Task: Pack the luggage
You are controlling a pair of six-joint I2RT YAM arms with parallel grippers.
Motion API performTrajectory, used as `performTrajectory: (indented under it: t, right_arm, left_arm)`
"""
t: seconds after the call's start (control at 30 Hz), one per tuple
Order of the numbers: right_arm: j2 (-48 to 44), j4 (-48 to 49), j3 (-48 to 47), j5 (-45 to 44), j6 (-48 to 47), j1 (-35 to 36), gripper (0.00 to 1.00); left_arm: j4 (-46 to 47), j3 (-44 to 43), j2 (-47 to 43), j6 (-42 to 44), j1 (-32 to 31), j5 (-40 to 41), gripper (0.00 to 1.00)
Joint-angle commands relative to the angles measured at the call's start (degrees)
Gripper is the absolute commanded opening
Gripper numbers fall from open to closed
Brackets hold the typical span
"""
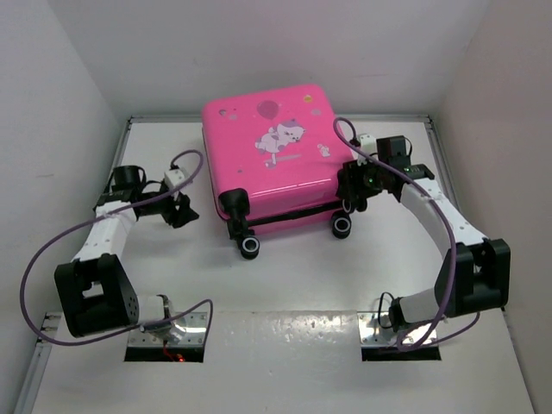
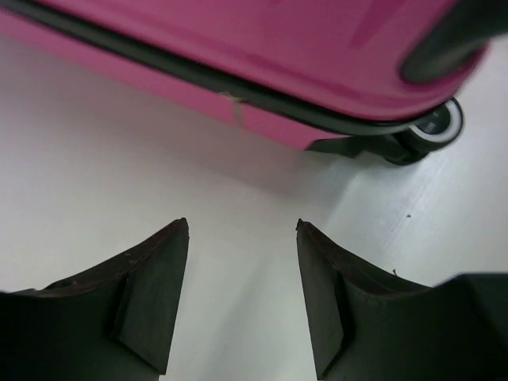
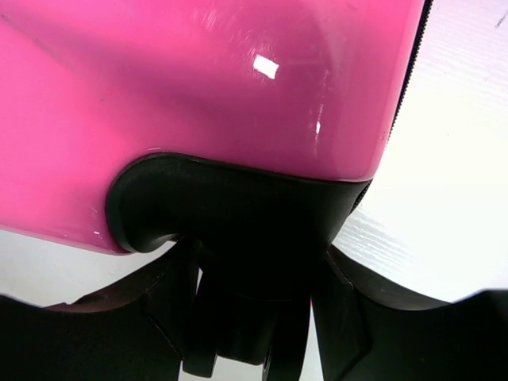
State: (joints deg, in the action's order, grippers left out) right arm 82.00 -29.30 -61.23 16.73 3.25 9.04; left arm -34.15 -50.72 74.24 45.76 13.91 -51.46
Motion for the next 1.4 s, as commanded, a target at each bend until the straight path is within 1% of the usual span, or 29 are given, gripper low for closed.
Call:
performTrajectory:
  t: [0.0, 0.03, 0.07, 0.1, 0.13, 0.17, 0.2, 0.23, 0.27, 0.3, 0.33, 0.47, 0.6, 0.7, 0.77, 0.83, 0.93, 1.03, 1.07, 1.13, 1.17, 1.23, 1.33, 1.37]
  right_arm:
    - [1.8, -0.1, -1.0, 0.4, -4.2, -0.5, 0.00]
    - [2.1, -0.3, -1.2, 0.0, -4.1, -0.5, 0.00]
    - [2.2, -0.4, -1.2, -0.1, -4.0, -0.7, 0.00]
    - [2.4, -0.8, -1.6, 0.1, -3.8, -0.8, 0.00]
    - [2.6, -1.4, -1.9, -0.2, -3.7, -0.7, 0.00]
    - [3.0, -1.5, -2.1, -0.4, -3.7, -0.8, 0.00]
    - [3.3, -1.9, -3.1, -0.6, -3.7, -0.7, 0.00]
    - [3.7, -2.2, -3.2, -0.6, -3.7, -0.6, 0.00]
    - [3.9, -2.5, -3.9, -0.8, -3.7, -0.7, 0.00]
    - [4.1, -3.0, -4.1, -1.2, -2.1, -0.6, 0.00]
    - [4.4, -3.0, -4.5, -1.0, -2.0, -0.7, 0.00]
    - [4.6, -3.2, -5.1, -2.3, -1.8, -0.3, 0.00]
    - [4.1, -3.7, -5.0, -3.2, -1.8, -0.2, 0.00]
    - [3.9, -3.7, -4.6, -3.5, -1.7, -0.3, 0.00]
    - [3.7, -3.7, -4.5, -4.0, -1.5, -0.3, 0.00]
    - [3.7, -3.6, -4.6, -4.0, -1.4, -0.3, 0.00]
    - [3.4, -3.7, -4.3, -4.4, -1.4, -0.2, 0.00]
    - [3.3, -3.8, -4.1, -4.8, -1.8, -0.3, 0.00]
    - [3.2, -3.7, -4.0, -5.0, -1.8, -0.5, 0.00]
    - [2.9, -3.8, -3.6, -5.1, -2.0, -0.3, 0.00]
    - [2.9, -3.8, -3.5, -5.2, -2.1, -0.4, 0.00]
    - [2.7, -3.9, -3.4, -5.2, -2.1, -0.3, 0.00]
    - [2.6, -3.9, -3.1, -5.2, -2.2, -0.2, 0.00]
    - [2.7, -3.9, -3.0, -5.1, -2.3, -0.3, 0.00]
  left_arm:
    - [0.5, 3.7, -0.4, 11.4, -2.4, -6.0, 0.59]
    - [2.1, 4.8, 0.1, 10.8, -2.9, -8.1, 0.59]
    - [3.9, 7.0, 0.1, 10.3, -2.9, -9.0, 0.56]
    - [8.1, 7.9, 0.1, 9.4, -3.4, -9.7, 0.55]
    - [11.0, 8.8, 0.1, 5.5, -4.1, -9.7, 0.54]
    - [14.1, 10.6, 0.1, 3.4, -4.2, -10.2, 0.53]
    - [21.7, 11.8, -0.6, 0.9, -4.8, -9.5, 0.53]
    - [25.8, 13.2, -0.6, -4.2, -5.3, -8.5, 0.53]
    - [29.6, 15.5, -1.4, -6.2, -5.3, -6.1, 0.53]
    - [35.3, 16.3, -1.4, -7.6, -5.3, -5.2, 0.53]
    - [37.0, 16.4, -0.9, -9.4, -5.8, -5.2, 0.53]
    - [37.6, 14.8, 3.3, -9.9, -6.4, -7.3, 0.51]
    - [44.2, 14.8, 3.9, -13.1, -7.5, -6.7, 0.47]
    - [41.8, 11.6, 6.6, -11.7, -8.1, -9.0, 0.46]
    - [41.2, 11.1, 7.1, -11.7, -8.7, -9.0, 0.44]
    - [42.9, 11.1, 7.8, -11.7, -9.2, -9.5, 0.44]
    - [44.5, 10.5, 9.2, -12.2, -10.5, -9.5, 0.42]
    - [45.5, 9.8, 10.5, -13.1, -11.7, -9.5, 0.36]
    - [46.8, 9.2, 11.1, -13.7, -11.7, -9.5, 0.29]
    - [47.7, 8.7, 12.0, -15.2, -12.2, -9.5, 0.23]
    - [47.7, 8.2, 12.8, -15.7, -12.2, -9.5, 0.16]
    - [50.1, 8.2, 13.4, -17.7, -12.2, -8.9, 0.12]
    - [51.2, 8.2, 13.4, -18.3, -12.2, -8.3, 0.05]
    - [51.2, 8.2, 12.8, -18.3, -12.2, -7.8, 0.00]
